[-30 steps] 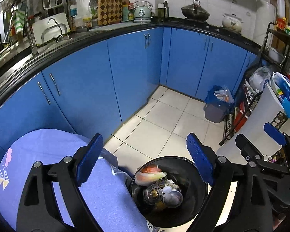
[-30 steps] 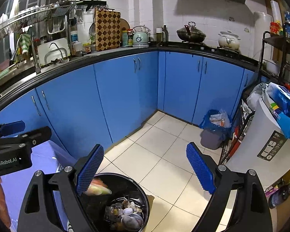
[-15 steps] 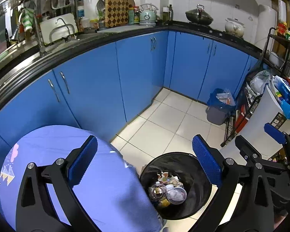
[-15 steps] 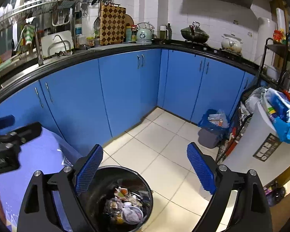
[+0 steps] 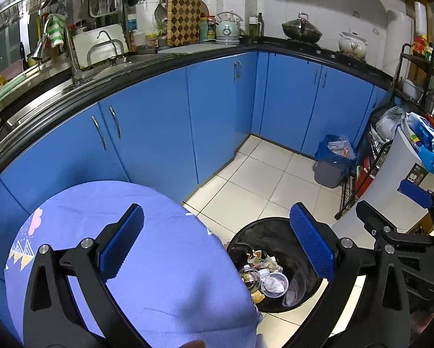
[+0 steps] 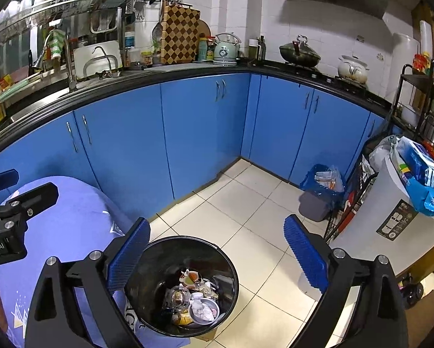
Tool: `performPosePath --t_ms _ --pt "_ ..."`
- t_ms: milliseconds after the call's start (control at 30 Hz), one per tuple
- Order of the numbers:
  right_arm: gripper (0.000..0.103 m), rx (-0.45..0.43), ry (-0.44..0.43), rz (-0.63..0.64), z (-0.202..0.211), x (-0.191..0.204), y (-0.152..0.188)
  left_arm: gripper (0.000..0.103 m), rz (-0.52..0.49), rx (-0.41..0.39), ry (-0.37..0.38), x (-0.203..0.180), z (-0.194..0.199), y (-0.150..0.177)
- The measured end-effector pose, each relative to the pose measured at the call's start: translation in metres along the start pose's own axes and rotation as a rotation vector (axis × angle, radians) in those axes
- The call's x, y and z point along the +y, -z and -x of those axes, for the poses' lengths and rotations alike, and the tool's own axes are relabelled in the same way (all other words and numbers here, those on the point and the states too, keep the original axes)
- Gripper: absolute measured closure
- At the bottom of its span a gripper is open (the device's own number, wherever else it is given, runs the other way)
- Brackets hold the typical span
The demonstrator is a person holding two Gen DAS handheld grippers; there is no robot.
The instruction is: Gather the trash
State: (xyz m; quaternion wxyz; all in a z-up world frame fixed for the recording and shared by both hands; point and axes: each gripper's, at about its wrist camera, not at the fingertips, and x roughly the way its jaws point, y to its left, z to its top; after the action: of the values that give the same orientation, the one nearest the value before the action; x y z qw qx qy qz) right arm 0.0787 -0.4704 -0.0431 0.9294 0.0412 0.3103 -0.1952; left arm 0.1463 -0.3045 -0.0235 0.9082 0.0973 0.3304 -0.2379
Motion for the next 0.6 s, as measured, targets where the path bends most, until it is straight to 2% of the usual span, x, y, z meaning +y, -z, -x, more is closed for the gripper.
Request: performPosePath --t_ms 600 --pt "0.012 -0.016 -0.011 0.025 0.021 0.018 0.002 0.004 -0.01 -0.046 -0.046 0.008 0.026 0.01"
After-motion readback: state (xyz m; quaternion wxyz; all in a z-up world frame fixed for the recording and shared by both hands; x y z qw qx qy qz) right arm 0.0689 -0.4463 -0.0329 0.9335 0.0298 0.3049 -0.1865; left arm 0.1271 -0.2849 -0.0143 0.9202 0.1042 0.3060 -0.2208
